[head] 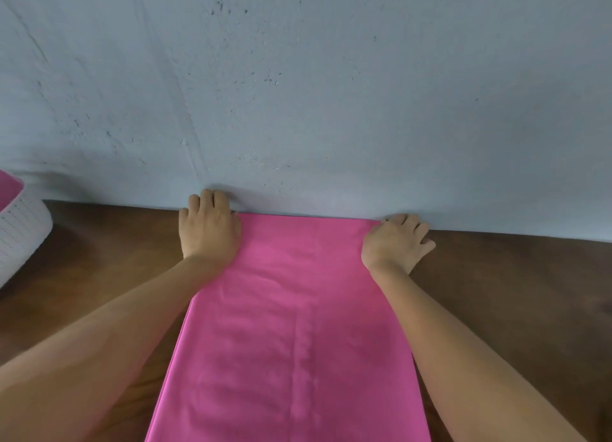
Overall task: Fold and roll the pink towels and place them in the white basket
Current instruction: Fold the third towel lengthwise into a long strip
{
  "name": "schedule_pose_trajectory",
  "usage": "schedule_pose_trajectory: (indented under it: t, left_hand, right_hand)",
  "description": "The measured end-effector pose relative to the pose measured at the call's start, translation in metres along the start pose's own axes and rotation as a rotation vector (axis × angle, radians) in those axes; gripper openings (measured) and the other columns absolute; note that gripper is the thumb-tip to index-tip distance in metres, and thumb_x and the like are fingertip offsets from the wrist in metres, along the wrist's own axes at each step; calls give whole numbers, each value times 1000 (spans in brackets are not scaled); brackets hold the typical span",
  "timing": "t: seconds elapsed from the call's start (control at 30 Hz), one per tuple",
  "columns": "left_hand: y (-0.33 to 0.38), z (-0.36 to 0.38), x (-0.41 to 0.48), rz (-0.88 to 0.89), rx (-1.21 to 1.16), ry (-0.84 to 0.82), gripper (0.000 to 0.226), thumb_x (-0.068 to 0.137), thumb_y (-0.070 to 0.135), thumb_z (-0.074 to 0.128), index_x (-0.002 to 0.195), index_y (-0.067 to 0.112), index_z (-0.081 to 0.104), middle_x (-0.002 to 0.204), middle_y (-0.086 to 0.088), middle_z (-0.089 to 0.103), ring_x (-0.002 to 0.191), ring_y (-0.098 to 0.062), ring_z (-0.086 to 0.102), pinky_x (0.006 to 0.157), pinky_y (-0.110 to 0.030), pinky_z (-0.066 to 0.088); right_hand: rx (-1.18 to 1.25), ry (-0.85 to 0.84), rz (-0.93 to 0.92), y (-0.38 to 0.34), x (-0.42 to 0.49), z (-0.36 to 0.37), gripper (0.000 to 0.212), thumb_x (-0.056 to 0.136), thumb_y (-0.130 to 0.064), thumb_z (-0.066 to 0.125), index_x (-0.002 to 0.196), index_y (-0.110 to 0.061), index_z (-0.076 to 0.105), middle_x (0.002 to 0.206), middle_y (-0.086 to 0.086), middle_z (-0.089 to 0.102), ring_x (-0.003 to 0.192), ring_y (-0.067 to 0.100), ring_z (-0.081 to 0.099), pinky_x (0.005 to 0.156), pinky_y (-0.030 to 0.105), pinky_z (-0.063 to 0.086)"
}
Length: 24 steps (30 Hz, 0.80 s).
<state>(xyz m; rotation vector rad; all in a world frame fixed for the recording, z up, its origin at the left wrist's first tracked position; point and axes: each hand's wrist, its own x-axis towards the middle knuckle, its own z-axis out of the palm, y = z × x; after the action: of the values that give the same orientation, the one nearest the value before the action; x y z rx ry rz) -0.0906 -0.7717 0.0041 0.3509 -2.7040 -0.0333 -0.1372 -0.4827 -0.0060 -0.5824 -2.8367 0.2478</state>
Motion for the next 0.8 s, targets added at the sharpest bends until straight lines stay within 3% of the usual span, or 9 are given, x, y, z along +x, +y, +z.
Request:
schedule_pose_trajectory:
  t: [0.1,0.27,0.4,0.5,0.57,0.67,0.8]
  left_hand:
    - [21,-18,-24,80,-109,-44,18,86,18,64,94,6,55,92,-14,55,85,-37,53,71,-46,41]
    - [45,-44,-94,319,-273,-193,28,88,28,66,109,11,58,110,-8,59,98,-31,57,86,-45,46]
    - [52,-54,-139,376,-342,-324,53,92,49,42,130,15,56,137,-4,54,127,-26,51,105,-43,42]
    - [52,-57,-160,371,-360,-426,75,95,64,25,153,17,39,163,-3,29,153,-21,21,124,-40,19]
    - [52,-57,-166,396,-310,-443,80,96,67,15,159,20,26,169,0,13,157,-17,4,127,-38,8]
    - [52,-57,-169,383,-275,-421,75,98,66,15,159,22,23,169,1,10,157,-17,2,128,-41,9]
    - [51,-57,-170,376,-279,-414,70,102,64,24,158,23,24,169,2,13,156,-17,4,127,-43,12]
  right_hand:
    - [13,-41,-7,-1,0,-4,30,96,-24,44,117,-6,56,124,13,48,118,32,39,94,48,33]
    - [78,-69,-81,9,-10,-12,32,97,-23,47,122,-4,53,126,16,50,116,35,43,92,48,35]
    - [123,-85,-335,34,-35,-17,39,103,-35,43,130,-8,52,131,15,53,120,35,47,102,51,40]
    - [110,-121,-479,50,-60,-26,51,104,-43,41,142,-10,48,148,11,47,138,32,39,114,55,34]
    - [80,-174,-528,59,-77,-32,57,106,-46,34,149,-11,41,158,8,37,148,27,28,121,51,24]
    - [54,-219,-602,73,-103,-44,58,107,-45,28,154,-11,36,165,6,24,155,21,13,126,46,12]
    - [13,-313,-613,94,-147,-60,64,107,-50,19,159,-13,24,168,3,16,156,17,7,127,40,5]
